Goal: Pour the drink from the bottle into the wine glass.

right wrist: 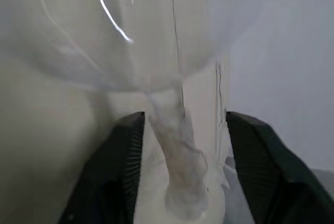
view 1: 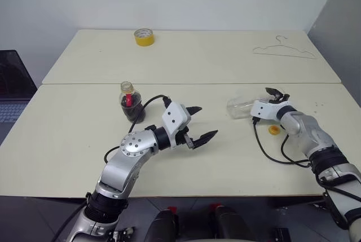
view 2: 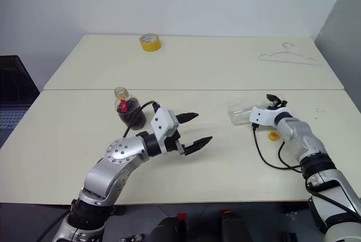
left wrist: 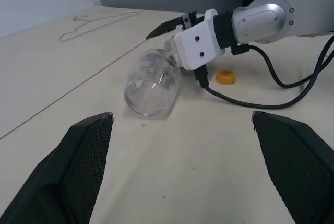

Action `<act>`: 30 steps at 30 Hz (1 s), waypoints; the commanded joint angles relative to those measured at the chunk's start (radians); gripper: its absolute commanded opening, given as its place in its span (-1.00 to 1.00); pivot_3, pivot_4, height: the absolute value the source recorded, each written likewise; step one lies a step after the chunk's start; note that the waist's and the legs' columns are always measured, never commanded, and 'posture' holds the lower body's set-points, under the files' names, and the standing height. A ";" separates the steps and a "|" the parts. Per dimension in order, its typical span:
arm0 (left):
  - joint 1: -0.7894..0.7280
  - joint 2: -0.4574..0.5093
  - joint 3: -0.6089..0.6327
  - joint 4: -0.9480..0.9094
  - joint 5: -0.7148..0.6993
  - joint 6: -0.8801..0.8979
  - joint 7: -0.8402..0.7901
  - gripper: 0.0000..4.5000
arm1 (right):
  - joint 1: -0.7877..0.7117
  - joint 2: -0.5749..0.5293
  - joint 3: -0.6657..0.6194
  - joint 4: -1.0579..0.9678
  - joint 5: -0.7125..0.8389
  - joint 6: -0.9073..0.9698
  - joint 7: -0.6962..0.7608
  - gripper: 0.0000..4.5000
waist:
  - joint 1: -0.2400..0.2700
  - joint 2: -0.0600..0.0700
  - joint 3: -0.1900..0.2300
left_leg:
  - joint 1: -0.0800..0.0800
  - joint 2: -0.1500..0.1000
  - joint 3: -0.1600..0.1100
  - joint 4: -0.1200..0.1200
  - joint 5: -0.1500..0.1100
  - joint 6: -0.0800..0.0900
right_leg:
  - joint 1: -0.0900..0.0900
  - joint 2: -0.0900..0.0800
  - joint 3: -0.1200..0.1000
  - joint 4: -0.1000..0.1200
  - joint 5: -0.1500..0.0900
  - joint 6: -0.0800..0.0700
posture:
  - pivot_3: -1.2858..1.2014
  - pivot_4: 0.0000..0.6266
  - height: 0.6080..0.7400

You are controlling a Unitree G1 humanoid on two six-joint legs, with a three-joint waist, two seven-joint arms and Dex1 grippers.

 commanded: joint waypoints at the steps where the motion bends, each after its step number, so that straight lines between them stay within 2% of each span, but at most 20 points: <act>1: -0.001 0.006 0.038 -0.022 -0.008 -0.004 0.013 1.00 | -0.018 0.001 -0.001 0.009 -0.007 -0.012 -0.035 -0.40 | 0.000 0.000 0.000 | 0.000 0.000 0.000 0.000 0.000 0.000 | 0.000 0.000 0.000 0.000 0.000 0.000 | 0.03 -0.52 1.00; 4: 0.012 0.013 0.057 -0.031 -0.015 0.004 0.018 1.00 | -0.009 -0.001 -0.011 -0.004 -0.001 -0.013 -0.052 -0.87 | -0.001 0.000 0.000 | 0.000 0.000 0.000 0.000 0.000 0.000 | 0.000 0.000 0.000 0.000 0.000 0.000 | 0.03 -0.52 1.00; 5: 0.019 0.016 0.065 -0.038 -0.019 0.009 0.019 1.00 | -0.006 -0.004 -0.017 -0.013 0.003 -0.013 -0.055 -0.94 | -0.001 0.000 0.000 | 0.000 0.000 0.000 0.000 0.000 0.000 | 0.000 0.000 0.000 0.000 0.000 0.000 | 0.03 -0.52 1.00; 10: 0.048 0.024 0.101 -0.064 -0.039 0.030 0.030 1.00 | 0.004 -0.011 -0.047 -0.059 0.034 -0.006 -0.050 -0.95 | 0.000 0.000 0.000 | 0.000 0.000 0.000 0.000 0.000 0.000 | 0.000 0.000 0.000 0.000 0.000 0.000 | 0.03 -0.52 1.00; 15: 0.125 0.031 0.165 -0.102 -0.083 0.044 0.039 1.00 | 0.077 0.035 -0.143 -0.277 0.206 0.016 0.052 -0.95 | -0.001 0.000 0.000 | -0.001 0.000 0.000 0.000 0.000 0.000 | -0.001 0.000 0.000 0.000 0.000 0.000 | 0.03 -0.52 1.00; 19: 0.208 0.057 0.192 -0.138 -0.126 0.024 -0.001 1.00 | 0.160 0.128 -0.190 -0.506 0.393 0.078 0.186 -0.95 | -0.002 0.000 0.000 | -0.001 0.001 0.000 -0.001 0.000 0.000 | -0.001 0.000 0.000 0.000 0.000 0.000 | 0.03 -0.52 1.00; 24: 0.306 0.126 0.241 -0.186 -0.180 0.021 -0.059 1.00 | 0.264 0.293 -0.166 -0.769 0.640 0.190 0.334 -0.95 | 0.001 0.001 0.000 | -0.001 0.001 -0.002 -0.001 0.000 0.001 | -0.001 0.000 -0.001 0.000 0.000 0.000 | 0.03 -0.52 1.00; 28: 0.351 0.156 0.296 -0.207 -0.230 0.038 -0.063 1.00 | 0.326 0.368 -0.126 -0.828 0.721 0.185 0.403 -0.95 | 0.005 0.001 0.000 | -0.001 0.001 -0.003 0.000 -0.002 0.004 | 0.000 0.000 -0.002 0.000 0.000 0.000 | 0.03 -0.52 1.00; 30: 0.372 0.178 0.348 -0.218 -0.309 0.101 -0.066 1.00 | 0.347 0.406 -0.101 -0.816 0.755 0.171 0.431 -0.95 | 0.005 0.001 0.000 | 0.000 0.001 -0.004 0.000 -0.002 0.004 | 0.000 0.000 -0.002 -0.001 0.000 0.000 | 0.03 -0.52 1.00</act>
